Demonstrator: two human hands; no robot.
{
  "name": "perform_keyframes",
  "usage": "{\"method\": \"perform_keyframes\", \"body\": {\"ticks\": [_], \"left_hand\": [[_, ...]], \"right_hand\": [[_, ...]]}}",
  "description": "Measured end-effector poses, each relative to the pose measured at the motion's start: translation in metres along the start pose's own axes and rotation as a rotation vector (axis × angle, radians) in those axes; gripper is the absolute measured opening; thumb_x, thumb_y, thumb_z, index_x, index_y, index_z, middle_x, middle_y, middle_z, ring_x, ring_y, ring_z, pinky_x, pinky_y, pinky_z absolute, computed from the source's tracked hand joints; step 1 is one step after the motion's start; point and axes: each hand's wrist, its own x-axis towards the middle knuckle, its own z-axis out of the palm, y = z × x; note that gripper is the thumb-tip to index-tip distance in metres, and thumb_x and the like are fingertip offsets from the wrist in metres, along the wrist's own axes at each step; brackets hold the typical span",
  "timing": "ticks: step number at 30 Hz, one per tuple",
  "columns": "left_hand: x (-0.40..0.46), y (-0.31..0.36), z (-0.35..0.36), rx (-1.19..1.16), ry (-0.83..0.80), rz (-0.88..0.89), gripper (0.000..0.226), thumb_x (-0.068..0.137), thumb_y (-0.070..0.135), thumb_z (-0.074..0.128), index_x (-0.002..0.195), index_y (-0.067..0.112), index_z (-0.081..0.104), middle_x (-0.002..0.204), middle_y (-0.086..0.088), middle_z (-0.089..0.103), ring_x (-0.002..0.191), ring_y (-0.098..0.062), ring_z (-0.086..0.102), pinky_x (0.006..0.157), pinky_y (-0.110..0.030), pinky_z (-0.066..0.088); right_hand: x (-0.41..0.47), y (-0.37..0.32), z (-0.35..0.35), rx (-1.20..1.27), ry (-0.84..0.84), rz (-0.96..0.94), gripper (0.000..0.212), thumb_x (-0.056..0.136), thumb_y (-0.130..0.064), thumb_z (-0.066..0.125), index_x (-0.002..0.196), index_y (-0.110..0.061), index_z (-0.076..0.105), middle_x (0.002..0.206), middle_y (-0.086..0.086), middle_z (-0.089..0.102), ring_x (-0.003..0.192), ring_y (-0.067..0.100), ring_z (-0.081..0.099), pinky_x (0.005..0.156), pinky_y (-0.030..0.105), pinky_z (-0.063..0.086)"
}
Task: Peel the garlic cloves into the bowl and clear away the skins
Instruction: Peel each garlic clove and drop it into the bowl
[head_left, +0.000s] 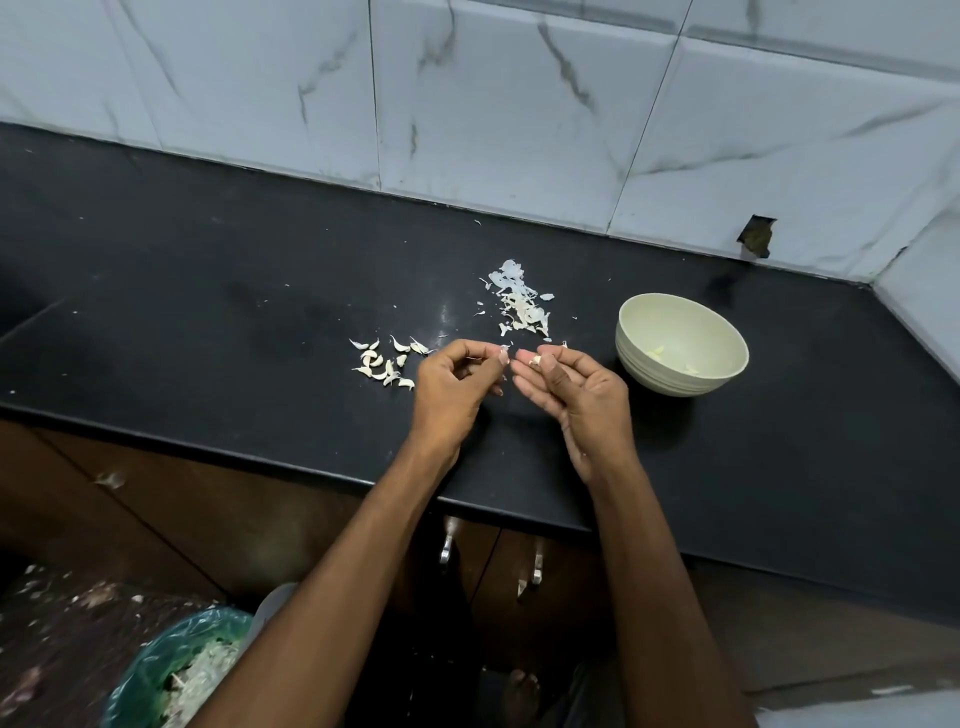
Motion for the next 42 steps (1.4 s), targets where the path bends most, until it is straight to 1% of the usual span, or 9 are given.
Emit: {"method": "perform_keyframes", "body": {"ticks": [4,9,14,19,22,26,35,38,42], "left_hand": [[-0.002,0.001,0.000,-0.002,-0.043,0.035,0.009,0.092,0.001,0.075,0.097,-0.005,0.073,0.083,-0.007,0.074,0.070,-0.018,0.064,0.067,-0.028,0.057],[-0.003,0.002,0.001,0.022,-0.077,0.046,0.014,0.092,0.002,0.076,0.102,-0.007,0.074,0.085,-0.012,0.076,0.066,-0.017,0.067,0.068,-0.026,0.058],[-0.006,0.002,0.002,0.060,-0.135,0.081,0.015,0.093,0.001,0.074,0.105,-0.006,0.074,0.091,-0.024,0.076,0.075,-0.021,0.071,0.078,-0.030,0.059],[-0.006,-0.004,0.002,0.202,-0.097,0.211,0.013,0.089,0.009,0.081,0.101,0.005,0.080,0.095,-0.010,0.075,0.084,-0.029,0.074,0.082,-0.050,0.062],[-0.009,-0.004,0.004,0.336,-0.073,0.360,0.015,0.089,0.011,0.080,0.103,0.007,0.082,0.093,-0.006,0.073,0.081,-0.021,0.072,0.073,-0.039,0.061],[-0.011,-0.001,0.004,0.421,-0.094,0.460,0.017,0.091,0.013,0.078,0.108,0.011,0.082,0.089,-0.003,0.070,0.078,-0.013,0.067,0.066,-0.021,0.051],[-0.010,0.001,0.001,0.400,-0.122,0.417,0.016,0.093,0.014,0.077,0.108,0.013,0.082,0.085,-0.003,0.070,0.074,-0.010,0.063,0.067,-0.021,0.046],[-0.009,0.000,0.000,0.368,-0.144,0.375,0.014,0.094,0.013,0.076,0.105,0.013,0.083,0.086,-0.002,0.071,0.076,-0.009,0.064,0.070,-0.026,0.050],[-0.008,0.001,-0.002,0.269,-0.165,0.268,0.011,0.093,0.009,0.076,0.101,0.009,0.083,0.086,-0.006,0.073,0.072,-0.013,0.065,0.071,-0.032,0.055]], "right_hand": [[0.001,-0.001,-0.002,0.050,0.011,0.016,0.028,0.088,-0.012,0.070,0.111,0.002,0.065,0.111,0.024,0.075,0.105,0.033,0.075,0.087,0.034,0.062],[0.001,0.002,-0.002,-0.051,0.039,-0.026,0.024,0.079,-0.013,0.076,0.102,-0.005,0.075,0.092,0.009,0.077,0.083,0.016,0.073,0.080,0.026,0.060],[0.000,0.001,-0.001,-0.059,0.053,-0.018,0.026,0.078,-0.015,0.078,0.102,-0.003,0.076,0.091,0.014,0.078,0.081,0.019,0.075,0.076,0.025,0.061],[0.000,0.002,0.000,-0.079,0.074,-0.018,0.024,0.079,-0.017,0.077,0.100,-0.005,0.077,0.084,0.012,0.077,0.076,0.014,0.074,0.072,0.023,0.060],[0.000,0.002,-0.001,-0.092,0.075,-0.027,0.024,0.080,-0.019,0.077,0.099,-0.004,0.077,0.083,0.012,0.077,0.076,0.014,0.073,0.072,0.024,0.061],[0.000,0.003,-0.001,-0.107,0.071,-0.039,0.021,0.081,-0.019,0.078,0.095,-0.003,0.077,0.078,0.011,0.075,0.073,0.013,0.072,0.071,0.024,0.060],[0.002,0.004,-0.002,-0.148,0.076,-0.052,0.017,0.082,-0.013,0.079,0.094,-0.001,0.077,0.077,0.012,0.075,0.071,0.014,0.071,0.069,0.025,0.061],[0.001,0.004,-0.001,-0.149,0.075,-0.059,0.025,0.078,-0.018,0.080,0.094,0.000,0.077,0.076,0.012,0.075,0.070,0.015,0.071,0.068,0.024,0.060],[0.001,0.004,-0.001,-0.163,0.063,-0.070,0.025,0.079,-0.019,0.080,0.094,0.000,0.077,0.077,0.013,0.074,0.070,0.017,0.069,0.069,0.025,0.060]]}}
